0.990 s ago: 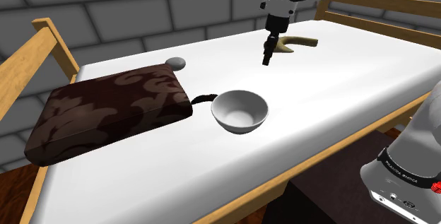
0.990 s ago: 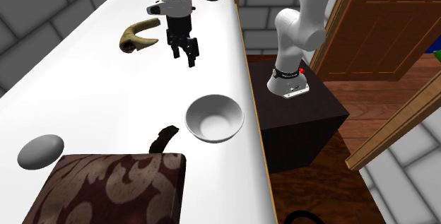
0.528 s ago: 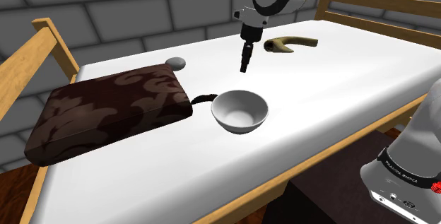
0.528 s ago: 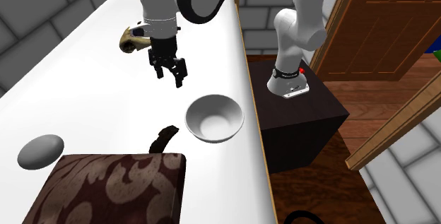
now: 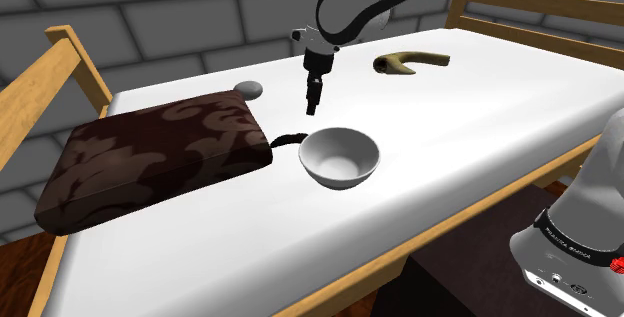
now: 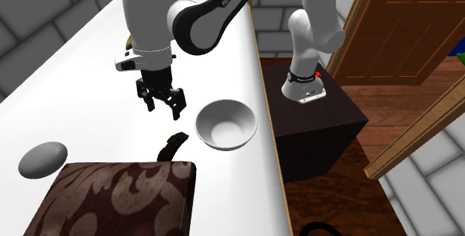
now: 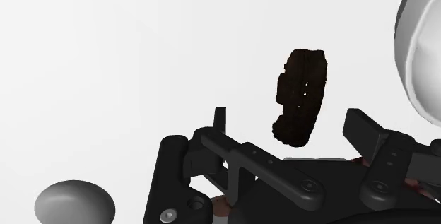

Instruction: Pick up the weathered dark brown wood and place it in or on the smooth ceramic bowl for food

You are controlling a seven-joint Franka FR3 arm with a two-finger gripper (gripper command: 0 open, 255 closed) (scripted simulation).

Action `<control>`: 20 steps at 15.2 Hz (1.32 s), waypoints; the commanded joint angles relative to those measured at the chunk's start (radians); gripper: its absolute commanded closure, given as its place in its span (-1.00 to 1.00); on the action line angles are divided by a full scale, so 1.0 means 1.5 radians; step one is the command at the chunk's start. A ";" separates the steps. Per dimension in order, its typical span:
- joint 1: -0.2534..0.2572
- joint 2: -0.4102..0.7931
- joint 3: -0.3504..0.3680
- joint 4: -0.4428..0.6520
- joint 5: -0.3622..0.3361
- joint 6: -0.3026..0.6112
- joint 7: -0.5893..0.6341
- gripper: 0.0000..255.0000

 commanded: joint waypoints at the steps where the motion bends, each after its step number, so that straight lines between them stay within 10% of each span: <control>1: 0.007 0.032 0.008 0.027 -0.003 0.012 -0.018 -1.00; 16: 0.012 0.074 0.010 0.017 -0.004 0.064 -0.017 -1.00; 17: 0.012 0.074 0.010 0.017 -0.004 0.064 -0.017 1.00; 20: 0.012 0.074 0.010 0.017 -0.004 0.064 -0.017 1.00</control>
